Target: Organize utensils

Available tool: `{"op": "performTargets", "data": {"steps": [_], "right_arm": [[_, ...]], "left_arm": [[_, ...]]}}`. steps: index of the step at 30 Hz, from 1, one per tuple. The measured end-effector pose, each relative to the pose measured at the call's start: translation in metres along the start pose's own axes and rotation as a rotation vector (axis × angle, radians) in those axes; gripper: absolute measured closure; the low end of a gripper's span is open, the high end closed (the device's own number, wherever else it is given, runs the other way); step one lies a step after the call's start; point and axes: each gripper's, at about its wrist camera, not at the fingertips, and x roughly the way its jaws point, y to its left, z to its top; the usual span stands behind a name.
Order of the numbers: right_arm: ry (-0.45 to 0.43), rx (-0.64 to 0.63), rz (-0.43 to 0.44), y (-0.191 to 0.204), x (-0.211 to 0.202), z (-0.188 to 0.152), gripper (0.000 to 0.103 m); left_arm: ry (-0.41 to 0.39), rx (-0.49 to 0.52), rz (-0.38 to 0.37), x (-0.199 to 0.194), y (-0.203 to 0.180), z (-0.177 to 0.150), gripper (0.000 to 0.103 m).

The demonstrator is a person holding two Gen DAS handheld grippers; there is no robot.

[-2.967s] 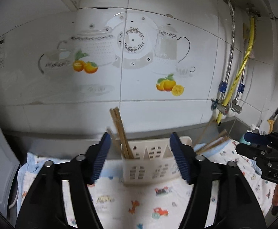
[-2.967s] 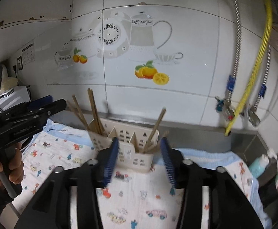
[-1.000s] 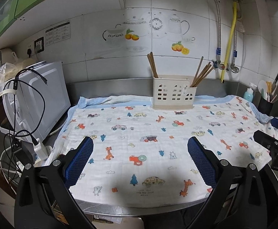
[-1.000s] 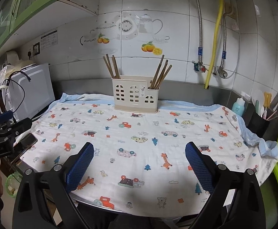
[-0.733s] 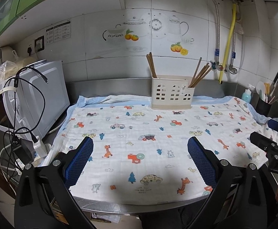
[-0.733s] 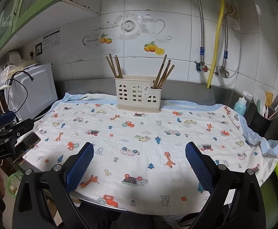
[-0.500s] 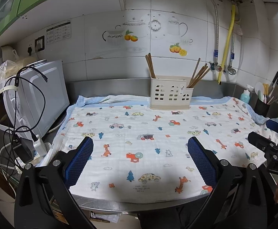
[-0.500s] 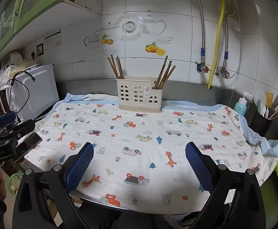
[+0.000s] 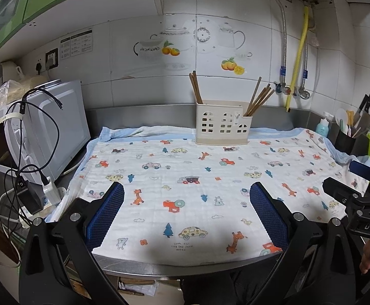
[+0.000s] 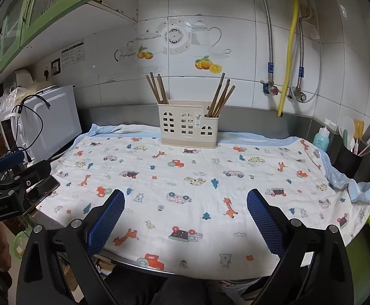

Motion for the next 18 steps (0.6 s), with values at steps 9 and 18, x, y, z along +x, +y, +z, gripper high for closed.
{"op": "performTargets", "data": {"steps": [9,18], "right_arm": [[0.0,0.001,0.006,0.0005,-0.0021,-0.0007,0.009],[-0.004,-0.001,0.008,0.0015,-0.0039,-0.0001,0.009]], "left_arm": [[0.0,-0.001,0.003,-0.0021,0.0,-0.0002,0.005],[-0.002,0.001,0.001,-0.0036,0.0006,-0.0004,0.005]]}}
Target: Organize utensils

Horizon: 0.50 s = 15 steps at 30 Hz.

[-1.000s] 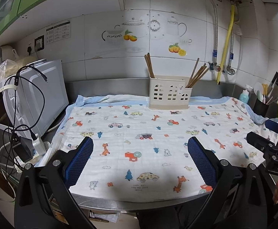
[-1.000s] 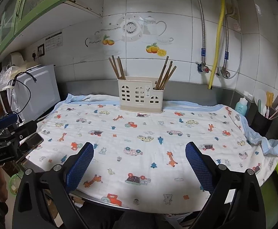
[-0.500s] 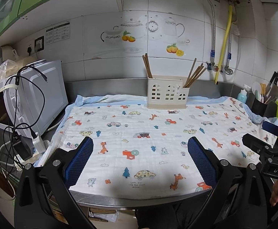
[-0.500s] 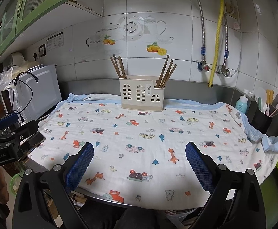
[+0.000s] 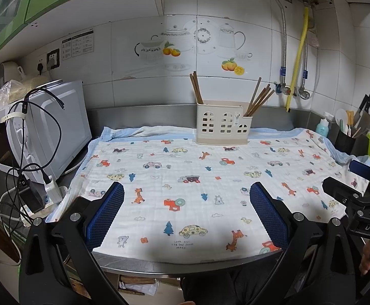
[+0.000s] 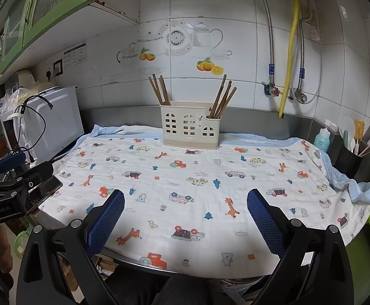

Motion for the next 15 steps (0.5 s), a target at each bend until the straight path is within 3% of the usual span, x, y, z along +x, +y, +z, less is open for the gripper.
{"op": "performTargets", "data": {"steps": [15], "right_arm": [[0.001,0.004,0.004,0.0007,-0.0013,0.0004,0.009]], "left_arm": [[0.0,0.002,-0.002,-0.0018,0.0004,-0.0009,0.005]]}}
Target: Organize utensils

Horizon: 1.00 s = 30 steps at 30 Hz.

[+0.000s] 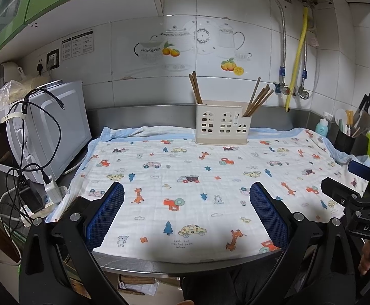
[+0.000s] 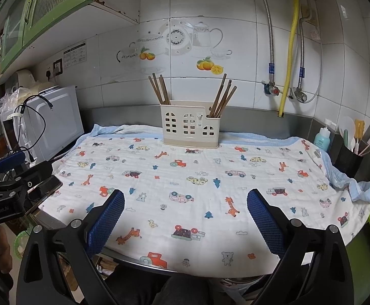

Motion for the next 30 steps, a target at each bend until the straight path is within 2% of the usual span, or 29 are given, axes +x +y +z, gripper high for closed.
{"op": "performTargets", "data": {"steps": [30], "right_arm": [[-0.002,-0.002,0.004,0.0018,0.0003,-0.0006,0.009]], "left_arm": [[0.001,-0.004,0.009,0.0005,0.0014,-0.0025,0.005]]}}
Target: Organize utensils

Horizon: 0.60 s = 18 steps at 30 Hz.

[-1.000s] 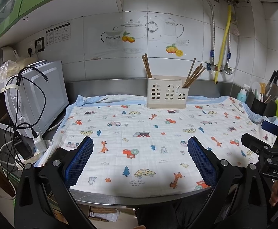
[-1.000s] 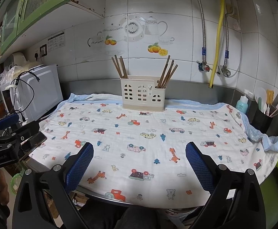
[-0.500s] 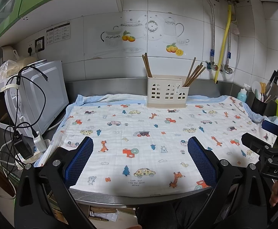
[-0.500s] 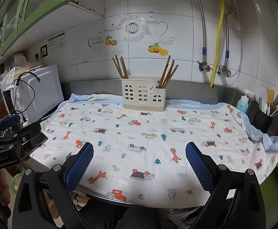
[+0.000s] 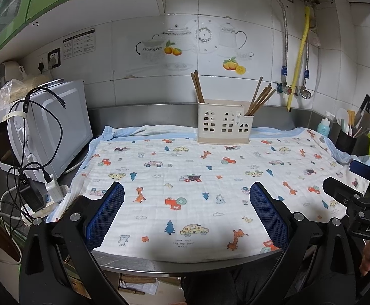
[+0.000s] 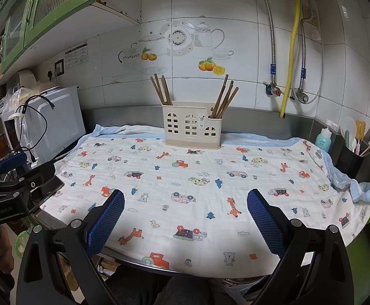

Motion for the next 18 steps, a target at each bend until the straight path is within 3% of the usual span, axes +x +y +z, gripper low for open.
{"op": "performTargets", "data": {"steps": [18], "right_arm": [[0.002,-0.001,0.006,0.0022,0.0001,-0.0001,0.009]], "left_arm": [[-0.001,-0.003,0.0,0.0011,0.0007,0.001,0.005]]}}
